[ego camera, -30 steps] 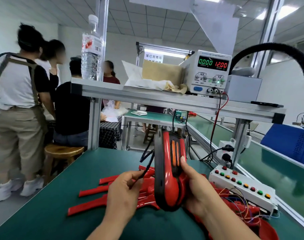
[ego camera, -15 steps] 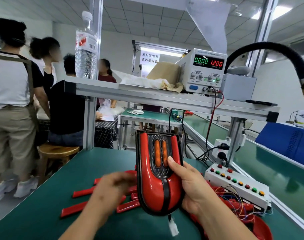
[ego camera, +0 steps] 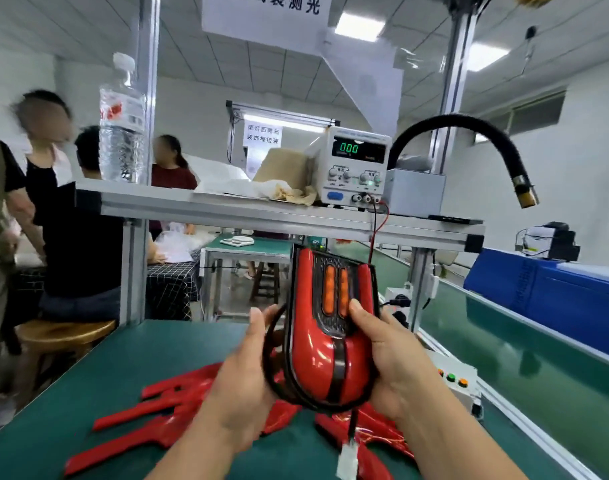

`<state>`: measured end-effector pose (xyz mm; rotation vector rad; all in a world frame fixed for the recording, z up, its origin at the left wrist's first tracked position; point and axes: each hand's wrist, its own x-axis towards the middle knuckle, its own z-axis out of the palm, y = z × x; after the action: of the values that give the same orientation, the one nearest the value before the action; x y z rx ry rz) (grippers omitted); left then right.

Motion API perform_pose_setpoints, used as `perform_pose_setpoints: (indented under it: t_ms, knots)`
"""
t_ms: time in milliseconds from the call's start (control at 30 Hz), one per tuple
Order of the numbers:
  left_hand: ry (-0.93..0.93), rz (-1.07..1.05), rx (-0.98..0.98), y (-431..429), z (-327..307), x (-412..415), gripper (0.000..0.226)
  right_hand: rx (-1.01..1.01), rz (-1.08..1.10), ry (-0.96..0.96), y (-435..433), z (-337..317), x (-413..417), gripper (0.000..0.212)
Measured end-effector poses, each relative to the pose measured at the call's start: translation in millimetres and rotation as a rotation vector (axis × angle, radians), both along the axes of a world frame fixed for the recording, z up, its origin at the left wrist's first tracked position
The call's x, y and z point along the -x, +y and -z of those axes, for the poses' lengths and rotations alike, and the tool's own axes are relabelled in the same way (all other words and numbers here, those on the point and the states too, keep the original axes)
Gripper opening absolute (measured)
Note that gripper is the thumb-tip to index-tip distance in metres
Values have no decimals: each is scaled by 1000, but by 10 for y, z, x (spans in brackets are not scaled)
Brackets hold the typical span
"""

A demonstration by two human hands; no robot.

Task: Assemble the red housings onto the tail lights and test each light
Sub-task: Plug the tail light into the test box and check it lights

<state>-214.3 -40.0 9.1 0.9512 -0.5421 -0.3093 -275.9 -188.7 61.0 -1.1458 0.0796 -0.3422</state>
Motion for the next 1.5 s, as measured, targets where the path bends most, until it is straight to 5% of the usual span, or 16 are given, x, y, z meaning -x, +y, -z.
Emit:
perform_pose_setpoints:
  t_ms: [167, 400, 500, 600, 733, 833, 1033, 1333, 1400, 1500]
  knots:
    - [144, -123, -86, -419, 151, 483, 48, -70, 243, 82, -76, 171, 133, 23]
    - [291, 85, 106, -793, -20, 854, 34, 26, 290, 0, -590, 235, 702, 35]
    - [296, 161, 108, -1124, -124, 1013, 30, -158, 334, -75, -784, 236, 995, 39]
    - [291, 239, 42, -1538, -179, 1140, 28, -341, 442, -165, -1068, 224, 1251, 39]
    - [202, 322, -254, -2065, -301, 1137, 17, -268, 638, -177, -1534, 244, 1454, 36]
    - [129, 374, -470, -2495, -419, 1037, 18, -220, 739, -121, -1864, 163, 1437, 17]
    - [217, 386, -542, -3431, -703, 735, 25, -255, 939, 14, -2719, -32, 1004, 12]
    - [318, 421, -497, -4237, -707, 260, 15, -199, 996, 166, -3713, -13, 327, 28]
    - [161, 242, -423, -4358, -568, 211, 20, -258, 951, 164, -3806, 56, 201, 32]
    - [-345, -211, -591, -4387, -374, 211, 46, -409, 818, 187, -3769, 170, 9, 34]
